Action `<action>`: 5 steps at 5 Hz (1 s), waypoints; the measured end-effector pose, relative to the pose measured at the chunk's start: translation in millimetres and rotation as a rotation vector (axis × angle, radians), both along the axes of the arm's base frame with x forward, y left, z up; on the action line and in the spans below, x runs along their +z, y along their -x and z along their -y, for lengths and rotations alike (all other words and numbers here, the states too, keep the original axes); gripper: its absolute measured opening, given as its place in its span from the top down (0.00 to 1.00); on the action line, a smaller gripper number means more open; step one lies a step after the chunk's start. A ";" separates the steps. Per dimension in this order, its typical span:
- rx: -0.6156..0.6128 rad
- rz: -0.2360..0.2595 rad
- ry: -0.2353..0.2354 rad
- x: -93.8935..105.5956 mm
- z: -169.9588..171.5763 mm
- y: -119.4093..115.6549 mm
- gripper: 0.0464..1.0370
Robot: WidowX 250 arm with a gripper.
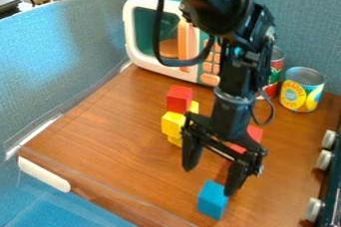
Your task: Put the blue block on top of the red block
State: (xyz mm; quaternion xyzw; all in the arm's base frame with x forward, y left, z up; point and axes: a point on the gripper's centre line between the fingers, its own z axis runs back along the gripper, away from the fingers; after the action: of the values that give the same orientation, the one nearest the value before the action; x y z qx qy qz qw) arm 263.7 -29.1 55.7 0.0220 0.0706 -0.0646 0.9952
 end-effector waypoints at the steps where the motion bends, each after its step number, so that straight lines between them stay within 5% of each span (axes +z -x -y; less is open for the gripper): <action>1: -0.018 -0.026 -0.013 -21.8 2.5 0.1 0.04; 3: -0.011 -0.074 -0.033 -45.9 4.0 3.4 0.09; 4: -0.020 -0.069 -0.022 -45.6 5.5 2.0 0.37; 5: -0.021 -0.064 -0.015 -45.4 6.5 1.3 0.43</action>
State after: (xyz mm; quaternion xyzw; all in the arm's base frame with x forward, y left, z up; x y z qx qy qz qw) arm 262.4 -35.5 10.3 0.0283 0.1026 -0.0749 0.9915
